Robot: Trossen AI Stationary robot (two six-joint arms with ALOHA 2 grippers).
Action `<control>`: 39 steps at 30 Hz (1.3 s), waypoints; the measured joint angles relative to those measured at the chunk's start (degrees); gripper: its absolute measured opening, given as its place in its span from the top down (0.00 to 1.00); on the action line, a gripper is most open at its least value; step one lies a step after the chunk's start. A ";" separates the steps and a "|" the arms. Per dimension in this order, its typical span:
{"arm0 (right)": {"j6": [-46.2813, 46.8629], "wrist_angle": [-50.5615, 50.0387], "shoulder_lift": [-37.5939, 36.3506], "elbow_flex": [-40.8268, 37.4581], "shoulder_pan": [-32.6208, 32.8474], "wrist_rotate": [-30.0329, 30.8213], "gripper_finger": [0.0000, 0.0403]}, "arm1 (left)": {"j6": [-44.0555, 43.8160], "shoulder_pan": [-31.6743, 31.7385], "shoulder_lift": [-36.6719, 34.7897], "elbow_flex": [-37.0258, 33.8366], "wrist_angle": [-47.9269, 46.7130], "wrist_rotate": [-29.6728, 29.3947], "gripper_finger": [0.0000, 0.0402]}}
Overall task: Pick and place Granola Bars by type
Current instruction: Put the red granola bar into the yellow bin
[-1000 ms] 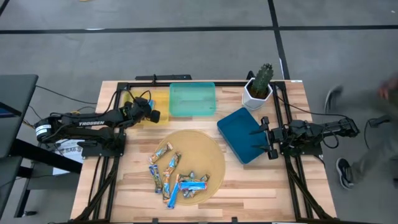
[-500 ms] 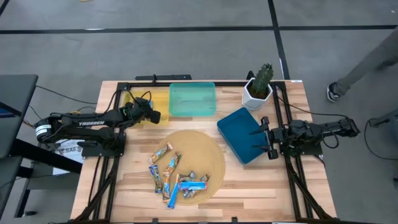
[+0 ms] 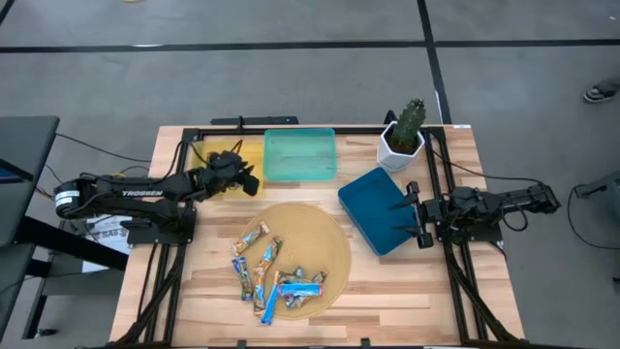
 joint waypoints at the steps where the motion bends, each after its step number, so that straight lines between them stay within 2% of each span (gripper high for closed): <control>1: -0.02 0.00 0.00 0.00 0.00 0.00 0.39 | 1.07 -0.98 0.00 0.00 1.84 0.66 0.73; 5: -0.01 -0.01 0.00 0.01 0.01 0.00 0.39 | 5.41 -5.32 0.00 0.00 8.97 3.77 0.73; 11: -0.01 0.00 0.00 0.01 0.01 0.00 0.39 | 14.13 -12.03 0.00 0.04 18.52 13.09 0.73; 17: -0.02 -0.02 0.00 -0.01 0.00 0.00 0.39 | 20.62 -18.08 0.00 0.07 21.44 19.70 0.73; 31: 0.00 -0.01 0.00 0.01 0.00 0.00 0.39 | 20.64 -23.13 0.74 0.07 20.43 20.00 0.73; 35: 0.00 -0.02 0.01 0.00 0.01 0.00 0.39 | 20.11 -26.02 3.88 1.17 19.43 18.69 0.73; 39: 0.00 0.00 0.01 -0.01 0.01 0.00 0.39 | 19.66 -29.02 8.78 5.48 16.51 17.89 0.73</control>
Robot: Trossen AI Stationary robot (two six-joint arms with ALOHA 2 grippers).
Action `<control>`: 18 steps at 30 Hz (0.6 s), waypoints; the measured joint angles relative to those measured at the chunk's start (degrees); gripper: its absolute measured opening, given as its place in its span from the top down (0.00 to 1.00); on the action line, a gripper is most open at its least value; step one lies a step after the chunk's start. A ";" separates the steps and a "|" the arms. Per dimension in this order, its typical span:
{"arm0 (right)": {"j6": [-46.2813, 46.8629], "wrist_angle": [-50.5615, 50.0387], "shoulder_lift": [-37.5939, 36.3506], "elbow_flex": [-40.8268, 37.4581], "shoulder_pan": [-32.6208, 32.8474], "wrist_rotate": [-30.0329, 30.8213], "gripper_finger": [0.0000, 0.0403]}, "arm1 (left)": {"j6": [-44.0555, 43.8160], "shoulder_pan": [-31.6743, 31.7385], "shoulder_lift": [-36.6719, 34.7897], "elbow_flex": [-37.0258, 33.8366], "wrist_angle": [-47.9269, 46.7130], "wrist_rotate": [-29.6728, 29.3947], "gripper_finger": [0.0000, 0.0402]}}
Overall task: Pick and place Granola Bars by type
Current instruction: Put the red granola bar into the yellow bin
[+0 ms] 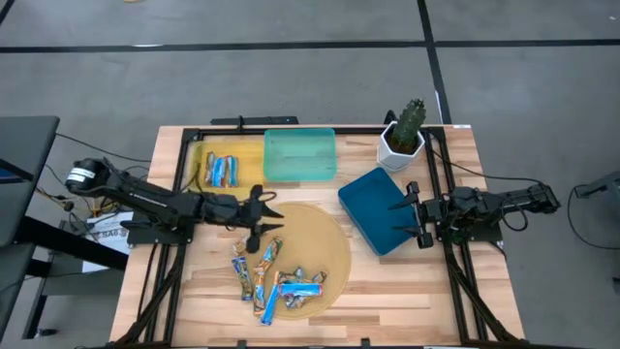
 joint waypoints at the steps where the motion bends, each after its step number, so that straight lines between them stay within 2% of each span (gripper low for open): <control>1: -0.02 -0.01 0.01 0.01 -0.02 0.00 0.39 | 0.00 -0.79 1.26 1.27 -1.12 0.00 0.73; 5: -0.02 0.00 -0.01 -0.01 0.00 0.00 0.39 | -0.05 -4.31 7.10 8.17 -6.45 -1.01 0.73; 18: -0.02 0.00 0.01 0.00 0.00 0.00 0.39 | -4.37 -12.79 25.57 33.38 -33.09 -1.40 0.73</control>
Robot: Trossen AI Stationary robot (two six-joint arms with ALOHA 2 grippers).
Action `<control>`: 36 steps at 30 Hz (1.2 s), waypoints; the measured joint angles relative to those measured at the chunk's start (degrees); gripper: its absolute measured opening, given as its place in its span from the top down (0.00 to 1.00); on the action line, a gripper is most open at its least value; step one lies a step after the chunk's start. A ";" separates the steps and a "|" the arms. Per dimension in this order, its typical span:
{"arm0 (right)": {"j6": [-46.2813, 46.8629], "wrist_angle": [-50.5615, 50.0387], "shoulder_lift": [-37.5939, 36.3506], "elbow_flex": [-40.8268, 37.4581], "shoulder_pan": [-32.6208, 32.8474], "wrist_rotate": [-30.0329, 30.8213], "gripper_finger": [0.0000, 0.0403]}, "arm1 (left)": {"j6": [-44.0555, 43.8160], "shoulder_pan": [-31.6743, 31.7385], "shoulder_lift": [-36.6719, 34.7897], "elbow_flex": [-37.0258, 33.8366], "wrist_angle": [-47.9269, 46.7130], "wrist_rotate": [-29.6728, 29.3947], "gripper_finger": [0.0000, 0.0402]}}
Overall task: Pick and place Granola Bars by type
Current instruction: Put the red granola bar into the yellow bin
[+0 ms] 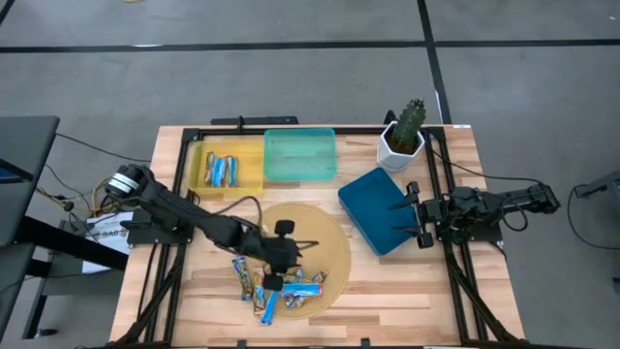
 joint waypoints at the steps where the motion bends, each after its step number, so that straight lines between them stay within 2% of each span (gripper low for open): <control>1: 0.01 0.00 -0.02 0.01 0.00 0.00 0.39 | -0.33 -0.56 1.18 1.20 -1.10 0.00 0.73; 8: 0.01 0.00 0.00 0.02 -0.01 0.00 0.39 | -0.40 -5.26 8.37 6.37 -4.56 0.21 0.73; 13: 0.02 -0.01 0.00 0.02 -0.02 0.00 0.39 | -1.29 -8.24 8.78 6.38 -5.23 1.40 0.73; 20: 0.01 -0.01 0.00 0.02 -0.01 0.00 0.39 | -4.33 -9.25 8.73 6.25 -6.42 2.08 0.72; 32: 0.02 0.02 -0.01 0.01 0.00 0.00 0.39 | -3.48 -8.95 11.53 7.10 -4.88 1.95 0.49; 36: 0.00 -0.19 0.00 0.02 0.00 -0.09 0.39 | -1.17 -8.55 12.69 8.81 -4.90 2.06 0.45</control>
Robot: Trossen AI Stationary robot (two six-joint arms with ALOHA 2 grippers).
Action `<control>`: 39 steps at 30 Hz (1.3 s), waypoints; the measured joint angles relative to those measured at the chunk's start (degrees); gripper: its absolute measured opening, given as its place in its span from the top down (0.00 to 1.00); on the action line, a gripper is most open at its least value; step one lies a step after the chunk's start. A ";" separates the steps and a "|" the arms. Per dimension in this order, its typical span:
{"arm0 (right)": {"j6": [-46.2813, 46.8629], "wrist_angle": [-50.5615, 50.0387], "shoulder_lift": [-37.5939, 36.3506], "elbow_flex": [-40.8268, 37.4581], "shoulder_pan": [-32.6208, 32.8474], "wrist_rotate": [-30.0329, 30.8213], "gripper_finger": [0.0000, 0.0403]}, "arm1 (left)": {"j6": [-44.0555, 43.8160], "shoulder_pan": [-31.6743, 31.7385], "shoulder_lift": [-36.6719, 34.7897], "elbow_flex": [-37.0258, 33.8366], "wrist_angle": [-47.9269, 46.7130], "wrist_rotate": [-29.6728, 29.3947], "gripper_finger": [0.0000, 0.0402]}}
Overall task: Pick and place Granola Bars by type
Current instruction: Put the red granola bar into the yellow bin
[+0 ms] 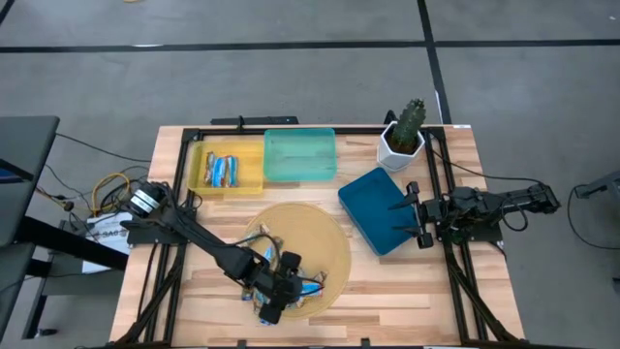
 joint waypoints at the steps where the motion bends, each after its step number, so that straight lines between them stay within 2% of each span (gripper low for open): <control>1: 0.00 -0.05 0.03 0.00 0.00 0.02 0.39 | 0.39 0.04 0.02 0.33 -0.70 0.08 0.44; 11: 0.02 0.00 0.44 0.00 -0.01 0.09 0.39 | 1.93 1.38 2.62 1.51 -1.15 3.24 0.48; 19: 0.01 0.08 0.37 0.00 -0.02 0.11 0.39 | 1.89 2.12 2.58 1.55 -1.70 3.03 0.54; 32: 0.02 0.15 0.37 0.00 0.00 0.11 0.39 | -2.21 2.60 2.58 1.09 -3.14 2.55 0.64; 39: 0.01 0.17 0.37 0.00 0.00 0.12 0.39 | -3.29 2.76 3.35 1.11 -2.68 3.10 0.73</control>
